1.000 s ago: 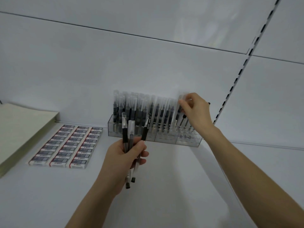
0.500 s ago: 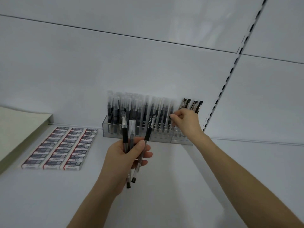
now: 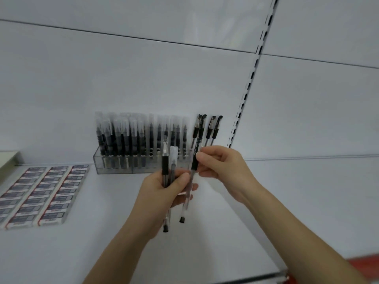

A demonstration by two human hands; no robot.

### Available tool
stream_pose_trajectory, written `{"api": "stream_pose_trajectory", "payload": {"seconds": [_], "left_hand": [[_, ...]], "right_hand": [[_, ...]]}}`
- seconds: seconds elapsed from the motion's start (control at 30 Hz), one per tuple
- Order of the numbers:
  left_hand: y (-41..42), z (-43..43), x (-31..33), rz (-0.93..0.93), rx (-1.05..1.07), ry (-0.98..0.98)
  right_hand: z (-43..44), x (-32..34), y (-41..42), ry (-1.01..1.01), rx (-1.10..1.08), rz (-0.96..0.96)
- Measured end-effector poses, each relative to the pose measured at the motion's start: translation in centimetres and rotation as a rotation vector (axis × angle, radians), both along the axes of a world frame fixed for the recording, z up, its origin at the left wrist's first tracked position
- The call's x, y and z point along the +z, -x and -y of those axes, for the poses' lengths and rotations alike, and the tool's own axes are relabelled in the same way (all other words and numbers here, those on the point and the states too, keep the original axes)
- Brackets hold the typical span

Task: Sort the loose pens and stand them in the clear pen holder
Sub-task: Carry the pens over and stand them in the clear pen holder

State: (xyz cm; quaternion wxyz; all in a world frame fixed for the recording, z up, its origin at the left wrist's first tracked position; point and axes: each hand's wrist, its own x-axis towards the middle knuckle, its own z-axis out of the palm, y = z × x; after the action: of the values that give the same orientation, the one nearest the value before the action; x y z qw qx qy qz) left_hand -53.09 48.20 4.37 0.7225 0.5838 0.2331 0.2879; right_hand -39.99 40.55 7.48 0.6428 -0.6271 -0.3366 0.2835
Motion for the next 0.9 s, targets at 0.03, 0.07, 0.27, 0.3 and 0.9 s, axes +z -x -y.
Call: {"api": "stream_pose_trajectory", "payload": {"seconds": [0.03, 0.07, 0.27, 0.3, 0.9], "left_hand": [[0.0, -0.1, -0.1, -0.016, 0.010, -0.009], [0.1, -0.2, -0.1, -0.038, 0.028, -0.025], [1.4, -1.0, 0.0, -0.133, 0.065, -0.072], [1.5, -1.1, 0.0, -0.147, 0.068, -0.077], [2.4, -1.2, -0.7, -0.154, 0.140, -0.144]], "right_hand": [[0.1, 0.3, -0.8, -0.024, -0.052, -0.016], [0.3, 0.7, -1.8, -0.059, -0.126, -0.022], [0.6, 2.1, -7.4, -0.208, -0.461, 0.107], [0.3, 2.1, -7.7, -0.212, -0.466, 0.131], [-5.5, 1.6, -6.2, -0.081, -0.263, 0.584]]}}
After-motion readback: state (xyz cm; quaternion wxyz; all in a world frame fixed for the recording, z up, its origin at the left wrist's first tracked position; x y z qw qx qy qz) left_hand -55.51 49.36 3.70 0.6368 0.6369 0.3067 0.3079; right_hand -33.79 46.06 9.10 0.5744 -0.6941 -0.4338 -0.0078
